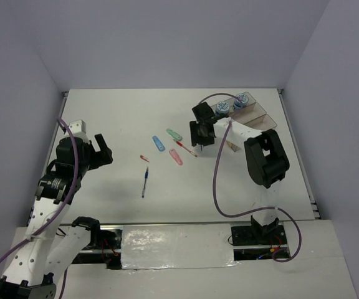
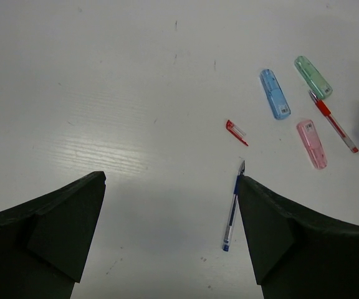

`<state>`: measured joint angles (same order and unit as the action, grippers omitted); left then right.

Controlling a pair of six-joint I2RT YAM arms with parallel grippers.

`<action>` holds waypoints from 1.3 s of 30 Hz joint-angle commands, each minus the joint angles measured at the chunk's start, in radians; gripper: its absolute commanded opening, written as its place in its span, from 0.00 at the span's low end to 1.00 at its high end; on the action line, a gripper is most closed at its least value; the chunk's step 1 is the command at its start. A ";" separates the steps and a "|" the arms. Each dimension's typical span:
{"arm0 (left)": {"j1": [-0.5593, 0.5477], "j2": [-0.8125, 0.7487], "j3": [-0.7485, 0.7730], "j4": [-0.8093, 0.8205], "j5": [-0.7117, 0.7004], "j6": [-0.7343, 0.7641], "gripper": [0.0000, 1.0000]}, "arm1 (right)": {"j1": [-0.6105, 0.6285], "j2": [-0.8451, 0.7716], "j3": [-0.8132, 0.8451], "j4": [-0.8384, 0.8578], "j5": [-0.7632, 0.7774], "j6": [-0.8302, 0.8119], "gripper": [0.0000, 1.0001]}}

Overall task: Sort the stationery into containers
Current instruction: Pick up the pen cap from the center of the board.

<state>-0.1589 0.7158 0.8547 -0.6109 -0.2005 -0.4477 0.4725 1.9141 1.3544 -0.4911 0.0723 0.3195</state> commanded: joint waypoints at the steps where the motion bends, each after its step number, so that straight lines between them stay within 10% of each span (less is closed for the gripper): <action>1: -0.007 -0.015 0.001 0.043 0.018 0.015 0.99 | -0.001 0.057 0.095 -0.047 0.037 -0.013 0.57; 17: -0.014 -0.018 0.000 0.048 0.035 0.020 0.99 | -0.063 0.163 0.166 -0.081 -0.021 -0.046 0.52; 30: -0.018 -0.026 0.000 0.046 0.030 0.020 0.99 | -0.069 0.169 0.095 -0.096 -0.026 -0.043 0.00; 39: -0.022 -0.018 0.000 0.048 0.030 0.018 0.99 | -0.063 0.080 -0.038 0.054 -0.089 -0.028 0.00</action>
<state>-0.1741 0.7025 0.8547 -0.6052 -0.1776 -0.4461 0.3992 2.0056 1.3842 -0.4477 0.0093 0.2760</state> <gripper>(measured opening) 0.993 0.025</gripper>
